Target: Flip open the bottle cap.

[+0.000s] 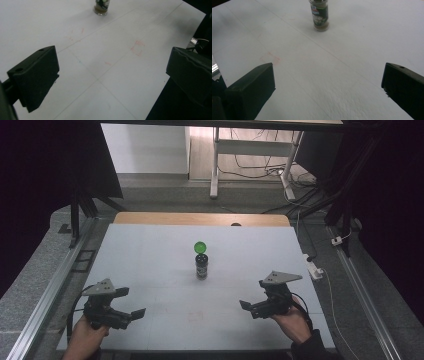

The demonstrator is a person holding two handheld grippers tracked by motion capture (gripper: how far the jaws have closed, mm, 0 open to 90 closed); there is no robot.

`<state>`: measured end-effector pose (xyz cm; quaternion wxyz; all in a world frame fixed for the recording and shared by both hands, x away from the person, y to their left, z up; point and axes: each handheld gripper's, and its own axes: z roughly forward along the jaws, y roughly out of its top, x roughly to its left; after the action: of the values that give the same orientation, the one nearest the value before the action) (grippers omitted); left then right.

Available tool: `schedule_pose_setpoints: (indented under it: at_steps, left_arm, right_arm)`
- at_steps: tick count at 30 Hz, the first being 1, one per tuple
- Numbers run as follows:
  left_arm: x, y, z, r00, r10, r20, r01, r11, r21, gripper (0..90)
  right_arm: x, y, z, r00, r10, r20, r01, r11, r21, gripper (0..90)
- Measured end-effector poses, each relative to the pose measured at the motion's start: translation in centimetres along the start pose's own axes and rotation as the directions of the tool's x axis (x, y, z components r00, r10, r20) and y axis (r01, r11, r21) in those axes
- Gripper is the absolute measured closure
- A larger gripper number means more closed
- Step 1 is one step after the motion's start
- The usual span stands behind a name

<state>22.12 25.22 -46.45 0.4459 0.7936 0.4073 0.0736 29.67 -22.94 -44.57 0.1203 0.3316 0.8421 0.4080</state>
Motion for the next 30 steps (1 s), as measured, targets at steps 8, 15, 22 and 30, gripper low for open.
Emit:
schedule_pose_setpoints:
  at_steps: [8, 15, 22, 30]
  left_arm:
    - [0.3, -2.0, -2.0, 0.9976, -0.049, -0.049, 0.047, 0.9985, -0.029, 0.0]
    - [0.8, -3.4, -3.0, 0.9933, -0.095, -0.066, 0.093, 0.9949, -0.040, 0.0]
    - [1.0, -4.4, -3.8, 0.9868, -0.117, -0.112, 0.113, 0.9929, -0.038, 0.0]
    - [0.9, -4.9, -4.4, 0.9780, -0.124, -0.167, 0.125, 0.9922, -0.008, 0.0]
  right_arm:
    - [-1.0, -2.3, -2.5, 0.9969, 0.056, 0.056, -0.055, 0.998, -0.007, 0.0]
    - [-1.9, -4.3, -4.4, 0.9866, 0.130, 0.099, -0.129, 0.992, -0.011, 0.0]
    - [-2.5, -5.9, -5.7, 0.9767, 0.169, 0.133, -0.170, 0.985, -0.001, 0.0]
    - [-2.5, -6.6, -6.5, 0.9707, 0.190, 0.148, -0.192, 0.981, 0.005, 0.0]
